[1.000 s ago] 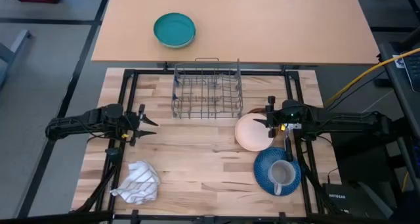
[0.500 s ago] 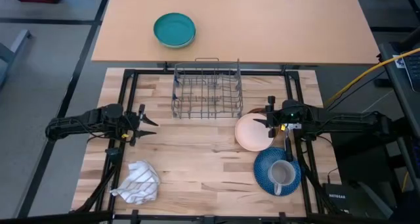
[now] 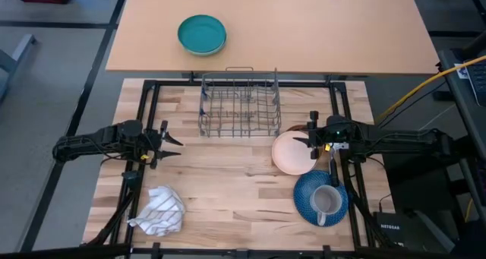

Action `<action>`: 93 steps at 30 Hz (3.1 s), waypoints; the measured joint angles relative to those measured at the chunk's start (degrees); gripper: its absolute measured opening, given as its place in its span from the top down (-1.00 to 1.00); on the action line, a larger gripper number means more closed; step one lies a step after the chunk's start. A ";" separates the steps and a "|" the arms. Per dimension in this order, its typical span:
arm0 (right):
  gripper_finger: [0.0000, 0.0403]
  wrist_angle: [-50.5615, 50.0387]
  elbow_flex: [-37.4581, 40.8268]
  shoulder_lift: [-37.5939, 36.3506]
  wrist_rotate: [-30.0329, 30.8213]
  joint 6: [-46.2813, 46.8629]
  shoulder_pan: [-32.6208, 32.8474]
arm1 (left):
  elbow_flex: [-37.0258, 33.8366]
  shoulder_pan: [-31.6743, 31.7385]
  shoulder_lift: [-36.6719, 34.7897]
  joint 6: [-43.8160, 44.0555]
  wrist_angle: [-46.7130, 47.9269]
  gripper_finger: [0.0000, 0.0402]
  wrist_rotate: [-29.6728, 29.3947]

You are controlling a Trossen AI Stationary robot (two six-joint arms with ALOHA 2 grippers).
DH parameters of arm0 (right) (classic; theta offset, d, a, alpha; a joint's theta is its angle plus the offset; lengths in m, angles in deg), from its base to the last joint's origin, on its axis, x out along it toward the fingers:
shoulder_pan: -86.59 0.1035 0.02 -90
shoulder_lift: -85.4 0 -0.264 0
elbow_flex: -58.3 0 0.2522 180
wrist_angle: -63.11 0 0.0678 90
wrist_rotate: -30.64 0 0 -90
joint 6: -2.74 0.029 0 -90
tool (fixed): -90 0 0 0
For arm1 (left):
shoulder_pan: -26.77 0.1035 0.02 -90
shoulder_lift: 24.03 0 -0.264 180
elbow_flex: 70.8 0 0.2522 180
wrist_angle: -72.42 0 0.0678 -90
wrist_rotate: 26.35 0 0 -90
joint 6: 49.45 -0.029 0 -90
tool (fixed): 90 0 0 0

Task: Sort dishes

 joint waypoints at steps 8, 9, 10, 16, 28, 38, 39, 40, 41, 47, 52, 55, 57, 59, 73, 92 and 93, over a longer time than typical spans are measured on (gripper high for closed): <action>0.31 5.70 0.00 -0.02 -1.30 0.24 0.00 | 0.00 0.00 0.02 0.00 0.00 0.23 0.00; 0.31 6.47 0.00 -0.02 -2.55 0.26 0.00 | 0.00 -0.01 0.02 0.00 0.01 0.23 0.01; 0.31 7.09 0.00 -0.02 -4.09 0.28 0.00 | 0.00 0.00 0.02 0.00 0.02 0.23 0.00; 0.31 8.43 0.00 -0.02 -17.66 7.02 0.00 | 0.00 -0.02 0.00 0.00 0.00 0.23 0.00; 0.31 9.26 -2.76 -0.08 -44.14 24.12 0.10 | 0.00 -0.07 0.02 0.00 0.00 0.23 0.02; 0.31 9.61 -10.42 -0.33 -30.21 31.63 13.75 | 0.00 -0.04 0.02 0.00 0.00 0.23 0.01; 0.31 9.60 -10.87 -0.33 -27.47 32.46 15.92 | 0.00 -0.04 0.02 0.00 0.00 0.23 0.01; 0.31 9.51 -11.19 -0.33 -24.63 33.49 18.10 | 0.00 -0.04 0.02 0.00 0.00 0.23 0.00; 0.31 9.37 -11.35 -0.28 -21.48 34.81 20.36 | 0.00 -0.04 0.02 0.00 0.00 0.23 0.00; 0.31 9.15 -11.39 2.64 -2.01 46.05 35.75 | 0.00 -0.04 0.02 0.00 0.00 0.23 0.00; 0.31 12.21 -11.39 9.19 11.95 58.39 47.88 | 0.00 -0.04 0.02 0.00 0.00 0.23 0.00; 0.31 15.75 -12.26 14.51 17.55 64.93 53.59 | 0.00 -0.04 0.02 0.00 0.00 0.23 0.01; 0.31 16.30 -14.63 18.37 20.53 68.32 56.54 | 0.00 -0.04 0.02 0.00 0.00 0.23 0.01; 0.31 15.84 -17.38 22.14 22.33 71.55 58.66 | 0.00 0.00 0.02 0.00 0.00 0.23 0.02; 0.31 -15.23 -44.44 45.25 13.90 106.07 61.92 | 0.00 -0.02 0.02 0.00 0.00 0.23 0.02; 0.31 -33.27 -58.97 62.33 -6.25 132.89 61.90 | 0.00 -0.07 0.02 0.00 0.00 0.23 0.00; 0.31 -33.55 -58.97 62.70 -6.87 132.89 61.90 | 0.00 -0.07 0.02 0.00 0.00 0.23 0.02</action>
